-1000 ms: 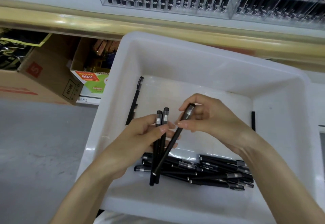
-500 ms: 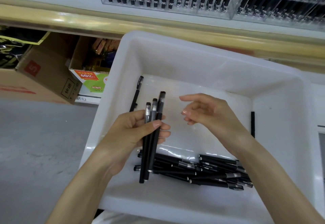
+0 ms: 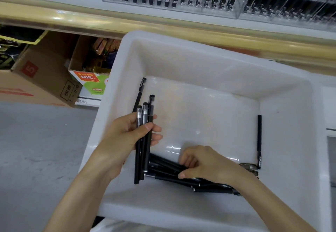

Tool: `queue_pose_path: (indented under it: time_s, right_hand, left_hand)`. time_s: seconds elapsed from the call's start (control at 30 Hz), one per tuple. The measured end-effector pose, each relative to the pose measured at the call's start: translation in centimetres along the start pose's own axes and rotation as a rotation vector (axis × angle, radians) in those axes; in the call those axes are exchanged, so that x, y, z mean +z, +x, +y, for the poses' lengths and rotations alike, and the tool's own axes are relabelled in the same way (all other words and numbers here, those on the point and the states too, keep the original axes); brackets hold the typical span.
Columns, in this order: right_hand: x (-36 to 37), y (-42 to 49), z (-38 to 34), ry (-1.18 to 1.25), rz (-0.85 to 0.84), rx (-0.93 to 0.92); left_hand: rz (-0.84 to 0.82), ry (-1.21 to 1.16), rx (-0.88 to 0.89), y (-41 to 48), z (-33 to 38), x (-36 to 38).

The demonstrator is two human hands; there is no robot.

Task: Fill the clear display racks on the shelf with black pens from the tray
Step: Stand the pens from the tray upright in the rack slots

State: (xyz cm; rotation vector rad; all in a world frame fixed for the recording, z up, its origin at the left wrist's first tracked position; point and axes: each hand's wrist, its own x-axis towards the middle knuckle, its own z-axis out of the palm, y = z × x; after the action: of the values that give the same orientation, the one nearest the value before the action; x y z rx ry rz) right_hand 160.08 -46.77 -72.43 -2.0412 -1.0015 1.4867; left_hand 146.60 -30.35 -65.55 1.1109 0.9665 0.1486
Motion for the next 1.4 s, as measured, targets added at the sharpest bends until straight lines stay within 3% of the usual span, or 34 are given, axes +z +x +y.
queue_pose_path:
  time_s: [0.5,1.03,1.27,1.4]
  right_hand:
    - [-0.1,0.1,-0.5,-0.068,-0.021,-0.013]
    - [-0.5,-0.1,-0.5,-0.123,-0.197,0.024]
    - [-1.0,-0.3,-0.6,0.052,-0.168,0.058]
    - [-3.5,-1.6,-1.5,0.304,0.006,0.036]
  left_hand:
    - [-0.015,-0.146,-0.024,0.2,0.3,0.1]
    - [-0.036,-0.298,-0.048,-0.3,1.1,0.3]
    - [-0.036,-0.303,-0.045,-0.4,1.3,0.4]
    - [-0.031,-0.315,-0.056,-0.3,1.1,0.3]
